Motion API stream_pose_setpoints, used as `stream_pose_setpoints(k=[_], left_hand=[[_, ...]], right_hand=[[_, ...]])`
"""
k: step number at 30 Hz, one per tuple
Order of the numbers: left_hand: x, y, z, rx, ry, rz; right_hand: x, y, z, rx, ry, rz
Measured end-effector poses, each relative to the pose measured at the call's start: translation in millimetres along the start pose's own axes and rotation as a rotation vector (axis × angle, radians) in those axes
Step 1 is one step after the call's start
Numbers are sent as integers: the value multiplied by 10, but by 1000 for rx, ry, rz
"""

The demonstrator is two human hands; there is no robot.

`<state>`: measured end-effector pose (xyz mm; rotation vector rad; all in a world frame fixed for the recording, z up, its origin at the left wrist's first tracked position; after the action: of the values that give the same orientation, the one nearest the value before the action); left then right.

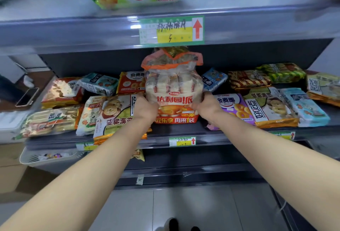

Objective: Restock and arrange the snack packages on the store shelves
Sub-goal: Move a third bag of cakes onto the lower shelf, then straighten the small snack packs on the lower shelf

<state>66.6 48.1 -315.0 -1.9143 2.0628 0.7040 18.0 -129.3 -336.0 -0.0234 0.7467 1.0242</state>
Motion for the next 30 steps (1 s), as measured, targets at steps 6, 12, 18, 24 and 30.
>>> stream_pose_setpoints(k=[6, 12, 18, 24, 30], left_hand=[[-216, 408, -58, 83, -34, -14], [-536, 638, 126, 31, -51, -95], [-934, 595, 377, -14, -64, -183], [-1265, 254, 630, -73, -136, -124], [-1348, -193, 680, 120, -409, 155]], right_hand=[[-192, 357, 46, -76, 22, -95], [-84, 850, 288, -223, 1, 79], [256, 1118, 567, -259, 55, 263], [723, 1095, 729, -140, 101, 373], [1115, 1019, 766, 112, 58, 401]])
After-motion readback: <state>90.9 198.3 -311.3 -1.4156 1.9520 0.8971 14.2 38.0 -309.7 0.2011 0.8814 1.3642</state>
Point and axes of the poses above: each hand's wrist, its own y-axis away from the middle knuckle, its own x-axis out of the palm, z = x × y, the point moved 2 cm from there along -y, towards the middle knuckle, and after that the axes turned 4 degrees about x, right-handed, at the moved point
